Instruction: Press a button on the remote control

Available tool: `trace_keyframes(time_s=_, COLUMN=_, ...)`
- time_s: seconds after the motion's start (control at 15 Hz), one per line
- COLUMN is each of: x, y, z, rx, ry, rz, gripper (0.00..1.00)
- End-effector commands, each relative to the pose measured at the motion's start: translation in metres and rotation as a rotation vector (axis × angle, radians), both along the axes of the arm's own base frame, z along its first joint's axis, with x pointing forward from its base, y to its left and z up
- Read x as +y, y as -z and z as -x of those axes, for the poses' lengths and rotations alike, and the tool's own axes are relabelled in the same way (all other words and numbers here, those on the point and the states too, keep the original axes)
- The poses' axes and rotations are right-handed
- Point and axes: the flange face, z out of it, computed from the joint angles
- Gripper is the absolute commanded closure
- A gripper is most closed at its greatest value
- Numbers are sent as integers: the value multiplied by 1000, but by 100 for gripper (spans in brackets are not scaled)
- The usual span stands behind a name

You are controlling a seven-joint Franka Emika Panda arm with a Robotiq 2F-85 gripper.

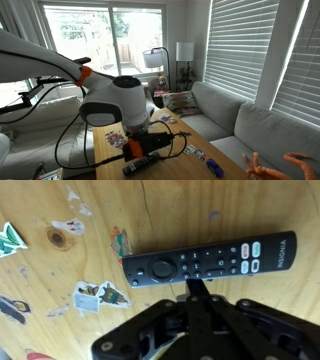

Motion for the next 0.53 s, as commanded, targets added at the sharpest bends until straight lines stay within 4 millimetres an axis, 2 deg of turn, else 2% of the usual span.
trace_keyframes(time_s=0.0, x=-1, y=4, z=-10, rx=-11, ry=-18, rz=-16, gripper=100)
trace_keyframes(time_s=0.47, x=0, y=10, z=-15, rx=-1, ry=-25, rz=-15, gripper=100)
